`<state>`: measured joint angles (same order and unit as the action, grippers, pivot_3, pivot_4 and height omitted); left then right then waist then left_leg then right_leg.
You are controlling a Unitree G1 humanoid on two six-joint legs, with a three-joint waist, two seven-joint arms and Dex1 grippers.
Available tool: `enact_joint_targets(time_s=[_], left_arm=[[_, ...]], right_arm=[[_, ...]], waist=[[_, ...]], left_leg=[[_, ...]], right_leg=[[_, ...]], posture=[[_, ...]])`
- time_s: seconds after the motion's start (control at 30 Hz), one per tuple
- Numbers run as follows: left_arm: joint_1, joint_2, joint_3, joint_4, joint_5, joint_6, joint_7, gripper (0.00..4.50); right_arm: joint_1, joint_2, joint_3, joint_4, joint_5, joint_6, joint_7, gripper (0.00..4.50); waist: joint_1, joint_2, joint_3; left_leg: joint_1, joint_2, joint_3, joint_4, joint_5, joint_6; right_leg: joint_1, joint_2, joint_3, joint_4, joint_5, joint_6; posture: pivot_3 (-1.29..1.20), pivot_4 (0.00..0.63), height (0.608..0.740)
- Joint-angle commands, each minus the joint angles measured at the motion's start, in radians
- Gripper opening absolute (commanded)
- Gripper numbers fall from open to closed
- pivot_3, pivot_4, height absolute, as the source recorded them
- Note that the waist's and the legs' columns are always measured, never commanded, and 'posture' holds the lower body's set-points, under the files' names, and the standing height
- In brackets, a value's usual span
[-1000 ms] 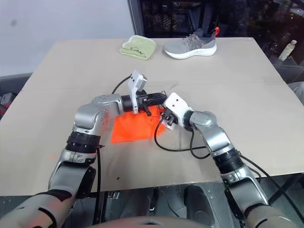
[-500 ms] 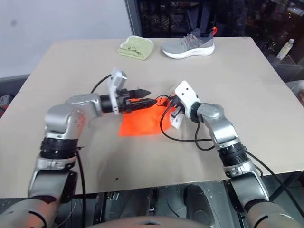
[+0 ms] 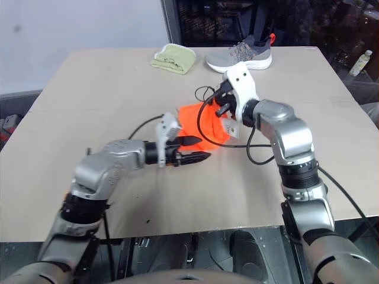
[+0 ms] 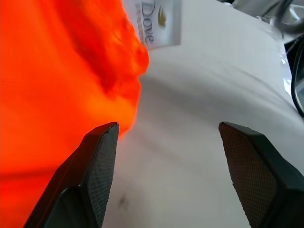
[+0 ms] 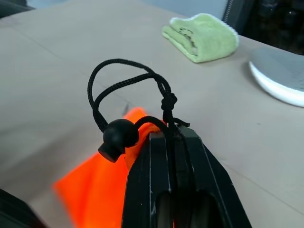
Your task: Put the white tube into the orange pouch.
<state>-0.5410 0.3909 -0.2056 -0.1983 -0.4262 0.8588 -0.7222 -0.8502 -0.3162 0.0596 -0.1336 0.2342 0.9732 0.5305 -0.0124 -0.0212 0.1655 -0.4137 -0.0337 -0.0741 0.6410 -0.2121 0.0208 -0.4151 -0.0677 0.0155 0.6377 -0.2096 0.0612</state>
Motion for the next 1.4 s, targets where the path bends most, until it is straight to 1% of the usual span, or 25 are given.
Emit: enact_joint_targets(time_s=[0.03, 0.1, 0.2, 0.27, 0.37, 0.4, 0.43, 0.5, 0.53, 0.57, 0.67, 0.77, 0.83, 0.9, 1.0, 1.13, 1.2, 1.27, 1.33, 1.4], left_arm=[[-0.070, -0.103, -0.013, 0.126, 0.063, -0.043, 0.103, 3.46], [-0.090, -0.147, -0.001, 0.178, 0.085, -0.050, 0.146, 3.46], [-0.097, -0.214, 0.014, 0.202, 0.088, -0.075, 0.181, 3.46], [-0.090, -0.241, 0.021, 0.203, 0.085, -0.087, 0.190, 3.46], [-0.084, -0.256, 0.022, 0.214, 0.094, -0.098, 0.201, 3.46], [-0.087, -0.277, 0.036, 0.226, 0.085, -0.102, 0.214, 3.46], [-0.092, -0.300, 0.051, 0.242, 0.077, -0.106, 0.230, 2.97], [-0.102, -0.339, 0.087, 0.271, 0.072, -0.129, 0.267, 2.32], [-0.106, -0.348, 0.100, 0.282, 0.075, -0.133, 0.280, 1.72], [-0.109, -0.352, 0.106, 0.293, 0.086, -0.143, 0.292, 1.27], [-0.109, -0.356, 0.101, 0.314, 0.099, -0.163, 0.290, 0.05], [-0.100, -0.358, 0.106, 0.301, 0.078, -0.176, 0.274, 0.05], [-0.092, -0.355, 0.137, 0.265, 0.027, -0.169, 0.241, 0.05], [-0.090, -0.345, 0.198, 0.209, -0.067, -0.139, 0.190, 0.05], [-0.118, -0.288, 0.316, 0.153, -0.238, -0.026, 0.128, 0.05], [-0.203, -0.224, 0.471, 0.168, -0.482, 0.152, 0.118, 0.05], [-0.232, -0.190, 0.508, 0.182, -0.554, 0.214, 0.110, 0.05], [-0.247, -0.152, 0.517, 0.194, -0.580, 0.242, 0.102, 0.05], [-0.278, -0.098, 0.520, 0.242, -0.553, 0.226, 0.092, 0.05], [-0.315, -0.066, 0.518, 0.299, -0.524, 0.195, 0.083, 0.05]], right_arm=[[-0.044, -0.018, -0.024, -0.016, 0.015, 0.047, -0.022, 0.00], [-0.051, -0.018, -0.029, -0.005, 0.020, 0.068, -0.036, 0.00], [-0.097, 0.022, -0.096, 0.013, 0.061, 0.163, -0.084, 0.00], [-0.124, 0.040, -0.129, 0.020, 0.082, 0.212, -0.107, 0.00], [-0.140, 0.045, -0.142, 0.018, 0.094, 0.240, -0.126, 0.00], [-0.144, 0.046, -0.144, 0.016, 0.097, 0.247, -0.132, 0.00], [-0.146, 0.046, -0.146, 0.016, 0.102, 0.252, -0.137, 0.00], [-0.150, 0.050, -0.154, 0.013, 0.112, 0.264, -0.150, 0.00], [-0.150, 0.050, -0.155, 0.012, 0.114, 0.266, -0.156, 0.00], [-0.150, 0.050, -0.156, 0.011, 0.117, 0.268, -0.160, 0.00], [-0.147, 0.047, -0.156, 0.014, 0.124, 0.266, -0.170, 0.00], [-0.143, 0.047, -0.160, 0.017, 0.130, 0.263, -0.181, 0.00], [-0.145, 0.053, -0.175, 0.025, 0.137, 0.267, -0.192, 0.00], [-0.156, 0.064, -0.214, 0.041, 0.151, 0.276, -0.211, 0.00], [-0.189, 0.079, -0.298, 0.075, 0.171, 0.300, -0.250, 0.00], [-0.245, 0.070, -0.391, 0.123, 0.193, 0.341, -0.286, 0.00], [-0.267, 0.056, -0.421, 0.139, 0.199, 0.361, -0.299, 0.00], [-0.287, 0.039, -0.445, 0.150, 0.205, 0.379, -0.306, 0.00], [-0.310, 0.008, -0.473, 0.160, 0.213, 0.397, -0.310, 0.00], [-0.315, -0.007, -0.483, 0.167, 0.219, 0.401, -0.312, 0.00]], waist=[[0.001, 0.000, 0.000], [-0.003, 0.000, 0.000], [-0.007, 0.000, 0.000], [-0.004, 0.000, 0.000], [-0.002, 0.000, 0.000], [-0.001, 0.000, 0.000], [0.000, 0.000, 0.000], [0.001, 0.000, 0.000], [0.000, 0.000, 0.000], [0.000, 0.000, 0.000], [-0.001, 0.000, 0.000], [-0.002, 0.000, 0.000], [-0.002, 0.000, 0.000], [-0.003, 0.000, 0.000], [-0.003, 0.000, 0.000], [-0.005, 0.000, 0.000], [-0.004, 0.000, 0.000], [-0.003, 0.000, 0.000], [-0.004, 0.000, 0.000], [-0.004, 0.001, 0.000]], left_leg=[[0.000, -0.001, 0.000, 0.000, 0.000, 0.000], [0.000, -0.001, 0.000, 0.000, 0.000, 0.000], [0.000, -0.001, 0.001, 0.000, 0.000, 0.000], [0.000, 0.000, 0.001, 0.000, 0.000, 0.000], [-0.001, 0.000, 0.001, 0.000, 0.000, 0.000], [-0.001, 0.000, 0.001, 0.000, 0.000, 0.000], [-0.001, 0.000, 0.001, 0.000, 0.000, 0.000], [-0.001, -0.001, 0.001, 0.000, 0.000, 0.000], [-0.001, -0.001, 0.001, 0.000, 0.000, 0.000], [-0.001, -0.001, 0.001, 0.000, 0.000, 0.000], [-0.001, -0.002, 0.001, 0.000, 0.000, 0.000], [-0.001, -0.002, 0.001, 0.000, 0.000, 0.000], [-0.001, -0.002, 0.001, 0.000, 0.000, 0.000], [-0.001, -0.002, 0.001, 0.000, 0.000, 0.000], [-0.001, 0.000, 0.000, 0.000, 0.000, 0.000], [-0.001, 0.000, 0.000, 0.000, 0.000, 0.000], [-0.002, 0.000, -0.001, 0.000, 0.000, 0.000], [-0.002, -0.001, 0.000, -0.001, 0.000, 0.000], [-0.002, -0.002, 0.000, -0.001, 0.000, 0.000], [-0.002, -0.003, 0.000, -0.001, 0.000, 0.000]], right_leg=[[0.000, 0.000, 0.000, 0.000, 0.000, 0.000], [0.000, 0.000, 0.000, 0.000, 0.000, 0.000], [0.000, 0.000, 0.001, 0.001, 0.000, 0.000], [-0.001, 0.000, 0.001, 0.001, 0.000, 0.000], [-0.001, -0.001, 0.001, 0.001, 0.000, 0.000], [-0.001, -0.001, 0.001, 0.001, 0.000, 0.000], [-0.001, -0.001, 0.001, 0.001, 0.000, 0.000], [-0.001, -0.002, 0.001, 0.001, 0.000, 0.000], [-0.001, -0.003, 0.001, 0.001, 0.000, 0.000], [-0.001, -0.003, 0.001, 0.001, 0.000, 0.000], [-0.001, -0.002, 0.000, 0.001, 0.000, 0.000], [-0.001, -0.002, 0.000, 0.001, 0.000, 0.000], [-0.001, -0.002, 0.001, 0.001, 0.000, 0.000], [-0.001, -0.002, 0.000, 0.001, 0.000, 0.000], [-0.002, -0.002, 0.000, 0.001, 0.000, 0.000], [-0.002, -0.002, 0.000, 0.001, 0.000, 0.000], [-0.001, -0.002, -0.001, 0.001, 0.000, 0.000], [-0.001, -0.002, -0.001, 0.000, 0.000, 0.000], [-0.001, -0.002, -0.001, -0.001, 0.000, 0.000], [-0.001, -0.002, 0.000, -0.001, 0.000, 0.000]], posture=[[0.00, 0.150, 0.740], [0.00, 0.150, 0.740], [0.00, 0.150, 0.740], [0.00, 0.150, 0.740], [0.00, 0.150, 0.740], [0.00, 0.150, 0.740], [0.00, 0.150, 0.740], [0.00, 0.150, 0.740], [0.00, 0.150, 0.740], [0.00, 0.150, 0.740], [0.00, 0.150, 0.740], [0.00, 0.150, 0.740], [0.00, 0.150, 0.740], [0.00, 0.150, 0.740], [0.00, 0.150, 0.740], [0.00, 0.150, 0.740], [0.00, 0.150, 0.740], [0.00, 0.150, 0.740], [0.00, 0.150, 0.740], [0.00, 0.150, 0.740]])
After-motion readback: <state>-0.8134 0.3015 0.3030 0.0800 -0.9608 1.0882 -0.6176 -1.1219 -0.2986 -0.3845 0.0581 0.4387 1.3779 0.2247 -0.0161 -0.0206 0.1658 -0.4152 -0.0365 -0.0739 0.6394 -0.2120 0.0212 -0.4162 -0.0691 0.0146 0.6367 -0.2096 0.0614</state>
